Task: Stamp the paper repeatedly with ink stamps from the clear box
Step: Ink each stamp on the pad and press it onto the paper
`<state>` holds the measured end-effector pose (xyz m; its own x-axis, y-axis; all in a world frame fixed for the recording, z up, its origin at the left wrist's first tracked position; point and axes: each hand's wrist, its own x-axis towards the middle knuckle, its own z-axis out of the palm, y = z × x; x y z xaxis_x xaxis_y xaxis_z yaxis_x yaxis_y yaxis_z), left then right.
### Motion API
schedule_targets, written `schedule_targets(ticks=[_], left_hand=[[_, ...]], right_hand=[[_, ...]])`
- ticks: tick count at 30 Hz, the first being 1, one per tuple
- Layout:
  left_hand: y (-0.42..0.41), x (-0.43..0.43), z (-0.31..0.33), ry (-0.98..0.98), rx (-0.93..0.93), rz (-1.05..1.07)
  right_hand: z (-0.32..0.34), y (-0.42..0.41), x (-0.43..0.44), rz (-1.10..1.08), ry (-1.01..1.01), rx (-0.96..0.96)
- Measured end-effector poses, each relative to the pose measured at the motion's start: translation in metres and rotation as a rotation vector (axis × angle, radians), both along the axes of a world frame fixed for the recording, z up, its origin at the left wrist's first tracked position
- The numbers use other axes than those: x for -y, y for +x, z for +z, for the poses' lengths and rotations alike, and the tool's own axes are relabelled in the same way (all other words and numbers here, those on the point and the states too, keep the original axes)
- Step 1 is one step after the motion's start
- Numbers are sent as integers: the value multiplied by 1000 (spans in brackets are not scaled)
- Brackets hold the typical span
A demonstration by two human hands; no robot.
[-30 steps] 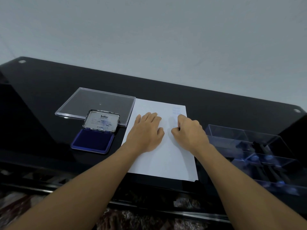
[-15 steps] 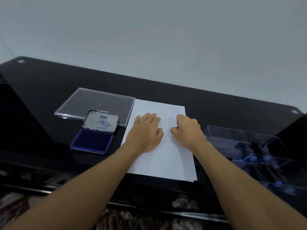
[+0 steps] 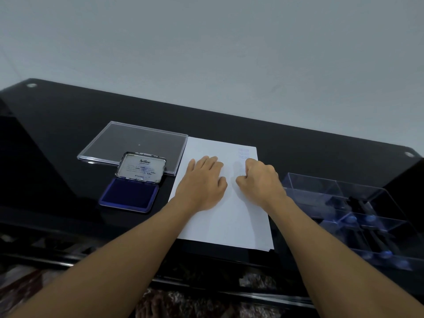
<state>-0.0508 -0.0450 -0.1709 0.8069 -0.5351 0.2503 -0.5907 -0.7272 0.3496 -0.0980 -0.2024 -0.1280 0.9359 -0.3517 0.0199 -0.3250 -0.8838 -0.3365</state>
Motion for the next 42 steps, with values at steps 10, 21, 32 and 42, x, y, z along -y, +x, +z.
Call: schedule_targets(ticks=[10, 21, 32, 42], left_hand=[[1, 1, -2, -3, -10, 3], [1, 0, -2, -2, 21, 10], [0, 1, -1, -7, 29, 6], [-2, -1, 0, 2, 50, 14]], right_hand=[[-3, -7, -4, -29, -1, 41], [8, -6, -5, -14, 5, 0], [60, -4, 24, -35, 40, 200], [62, -7, 27, -19, 45, 181]])
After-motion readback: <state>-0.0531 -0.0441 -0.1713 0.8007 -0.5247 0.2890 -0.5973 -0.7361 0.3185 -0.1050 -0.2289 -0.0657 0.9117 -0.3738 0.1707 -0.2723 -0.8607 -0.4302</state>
